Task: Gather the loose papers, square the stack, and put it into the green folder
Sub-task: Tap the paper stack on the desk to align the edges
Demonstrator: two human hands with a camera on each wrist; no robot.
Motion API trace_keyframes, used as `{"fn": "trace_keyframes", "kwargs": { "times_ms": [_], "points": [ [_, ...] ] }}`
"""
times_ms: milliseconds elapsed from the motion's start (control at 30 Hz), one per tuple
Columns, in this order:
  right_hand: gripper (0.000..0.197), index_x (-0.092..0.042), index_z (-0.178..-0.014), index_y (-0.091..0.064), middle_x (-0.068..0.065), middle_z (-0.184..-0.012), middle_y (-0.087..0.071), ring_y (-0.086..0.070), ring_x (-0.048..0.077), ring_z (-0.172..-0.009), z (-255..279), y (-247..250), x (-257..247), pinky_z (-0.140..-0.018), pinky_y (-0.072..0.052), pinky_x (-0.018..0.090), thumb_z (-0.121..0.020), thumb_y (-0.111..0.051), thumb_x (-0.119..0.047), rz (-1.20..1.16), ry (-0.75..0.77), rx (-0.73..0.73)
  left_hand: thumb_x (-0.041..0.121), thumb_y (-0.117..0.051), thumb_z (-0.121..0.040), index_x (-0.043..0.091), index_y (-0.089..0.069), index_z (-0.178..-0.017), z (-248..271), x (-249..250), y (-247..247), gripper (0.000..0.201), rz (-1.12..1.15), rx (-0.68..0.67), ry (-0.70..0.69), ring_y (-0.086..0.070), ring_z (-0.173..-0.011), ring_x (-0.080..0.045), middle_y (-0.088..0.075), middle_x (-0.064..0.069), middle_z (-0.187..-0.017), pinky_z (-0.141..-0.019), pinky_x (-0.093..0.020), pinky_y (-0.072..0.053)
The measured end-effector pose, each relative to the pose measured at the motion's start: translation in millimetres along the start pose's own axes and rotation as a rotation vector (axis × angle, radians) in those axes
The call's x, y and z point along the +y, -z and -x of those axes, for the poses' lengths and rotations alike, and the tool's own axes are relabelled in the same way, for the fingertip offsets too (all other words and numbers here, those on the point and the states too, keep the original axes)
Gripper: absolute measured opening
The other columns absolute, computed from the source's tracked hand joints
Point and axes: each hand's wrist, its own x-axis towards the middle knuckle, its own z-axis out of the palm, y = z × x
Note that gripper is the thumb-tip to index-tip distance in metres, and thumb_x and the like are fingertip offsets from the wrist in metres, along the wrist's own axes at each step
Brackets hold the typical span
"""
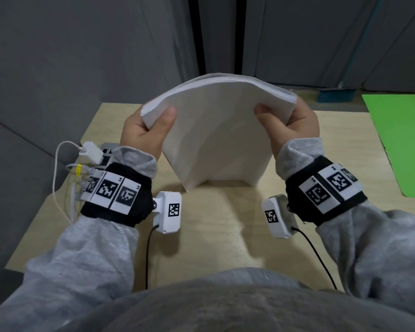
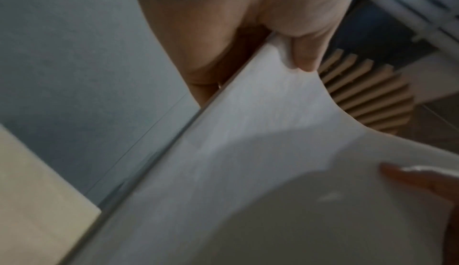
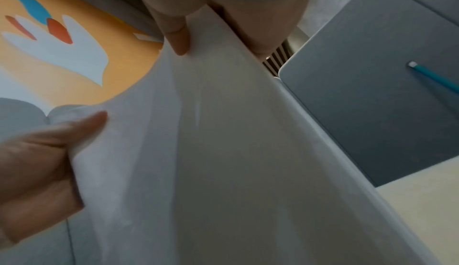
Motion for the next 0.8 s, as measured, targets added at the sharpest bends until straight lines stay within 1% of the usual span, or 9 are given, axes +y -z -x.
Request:
{"fn": "trace_keyframes", "kwargs": {
  "times_ms": [100, 233, 300, 400, 467, 600, 667, 733, 800],
  "points": [
    [0.029, -0.038, -0.097, -0.066, -0.023, -0.086, -0.071, -0.066, -0.002, -0.089, 2.3, -4.5, -2.6, -0.081, -0.052, 0.019, -0.088, -0.063, -0.011, -0.007, 0.035, -0.031, 0.028, -0.06, -0.09, 0.021, -0.065, -0.099, 0.3, 1.7, -6.2, 0.012, -0.111, 0.062, -0.003, -0.064, -0.071, 0.01, -0.067, 0.015, -0.078, -0.063, -0.008, -0.049],
    [0.03, -0.037, -0.103, -0.064, -0.022, -0.093, -0.07, -0.064, -0.003, -0.096, 5.6, -6.9, -2.6, -0.085, -0.049, 0.017, -0.091, -0.06, -0.01, -0.019, 0.061, -0.065, 0.029, -0.067, -0.085, 0.029, -0.066, -0.084, 2.6, 4.8, -7.8, 0.001, -0.149, 0.086, -0.033, -0.062, -0.065, 0.008, -0.066, 0.017, -0.066, -0.061, -0.013, -0.05],
    [0.032, -0.037, -0.098, -0.065, -0.019, -0.089, -0.071, -0.065, -0.003, -0.091, 4.1, -4.4, -1.2, -0.081, -0.051, 0.017, -0.087, -0.062, -0.008, -0.041, 0.03, -0.04, 0.022, -0.074, -0.078, 0.029, -0.068, -0.082, 0.5, 6.0, -3.2, 0.01, -0.074, 0.05, -0.025, -0.065, -0.071, 0.0, -0.07, 0.014, -0.069, -0.065, -0.018, -0.052],
    [0.031, -0.036, -0.091, -0.065, -0.02, -0.077, -0.071, -0.066, -0.003, -0.079, 1.2, -0.2, 0.1, -0.07, -0.052, 0.016, -0.083, -0.066, -0.006, -0.069, -0.027, -0.029, 0.018, -0.075, -0.067, 0.019, -0.064, -0.104, -7.0, 2.2, 3.1, 0.039, 0.115, -0.119, -0.007, -0.064, -0.094, -0.015, -0.067, 0.001, -0.1, -0.081, -0.028, -0.052],
    [0.029, -0.035, -0.089, -0.064, -0.021, -0.071, -0.07, -0.066, -0.004, -0.072, -0.4, 1.4, 2.6, -0.065, -0.051, 0.015, -0.082, -0.069, -0.007, -0.065, -0.079, -0.041, 0.017, -0.072, -0.065, 0.015, -0.058, -0.114, -9.0, -1.5, 3.2, 0.051, 0.198, -0.202, 0.087, -0.061, -0.101, -0.018, -0.063, -0.005, -0.11, -0.088, -0.032, -0.05],
    [0.013, -0.032, -0.084, -0.064, -0.017, -0.068, -0.07, -0.066, -0.001, -0.069, -1.6, -1.9, 10.2, -0.07, -0.052, 0.02, -0.085, -0.068, -0.019, 0.026, -0.218, -0.106, 0.038, -0.074, -0.067, 0.029, -0.069, -0.093, -5.4, -6.6, -1.5, 0.028, 0.086, -0.097, 0.243, -0.067, -0.1, -0.018, -0.073, 0.005, -0.095, -0.092, -0.04, -0.05],
    [0.003, -0.028, -0.087, -0.064, -0.016, -0.074, -0.066, -0.063, 0.002, -0.071, -0.1, -6.2, 8.9, -0.073, -0.051, 0.023, -0.09, -0.062, -0.027, 0.098, -0.225, -0.134, 0.046, -0.068, -0.077, 0.034, -0.067, -0.087, -3.9, -4.0, -7.1, 0.016, -0.055, -0.066, 0.232, -0.068, -0.092, -0.009, -0.073, 0.011, -0.088, -0.086, -0.033, -0.053],
    [0.004, -0.028, -0.09, -0.062, -0.016, -0.075, -0.063, -0.06, 0.001, -0.07, 1.4, -9.2, 4.2, -0.07, -0.05, 0.02, -0.092, -0.058, -0.029, 0.127, -0.182, -0.126, 0.037, -0.061, -0.088, 0.034, -0.062, -0.083, -2.5, 2.7, -12.6, 0.006, -0.11, 0.0, 0.153, -0.066, -0.076, 0.006, -0.07, 0.021, -0.074, -0.073, -0.02, -0.053],
    [0.009, -0.031, -0.082, -0.062, -0.017, -0.068, -0.064, -0.06, -0.002, -0.065, 0.1, -9.4, -1.5, -0.065, -0.051, 0.017, -0.091, -0.06, -0.029, 0.107, -0.12, -0.084, 0.032, -0.061, -0.089, 0.034, -0.061, -0.078, -2.1, 10.3, -14.6, 0.011, -0.075, 0.064, 0.086, -0.065, -0.067, 0.01, -0.068, 0.025, -0.066, -0.065, -0.014, -0.052]
  ]
}}
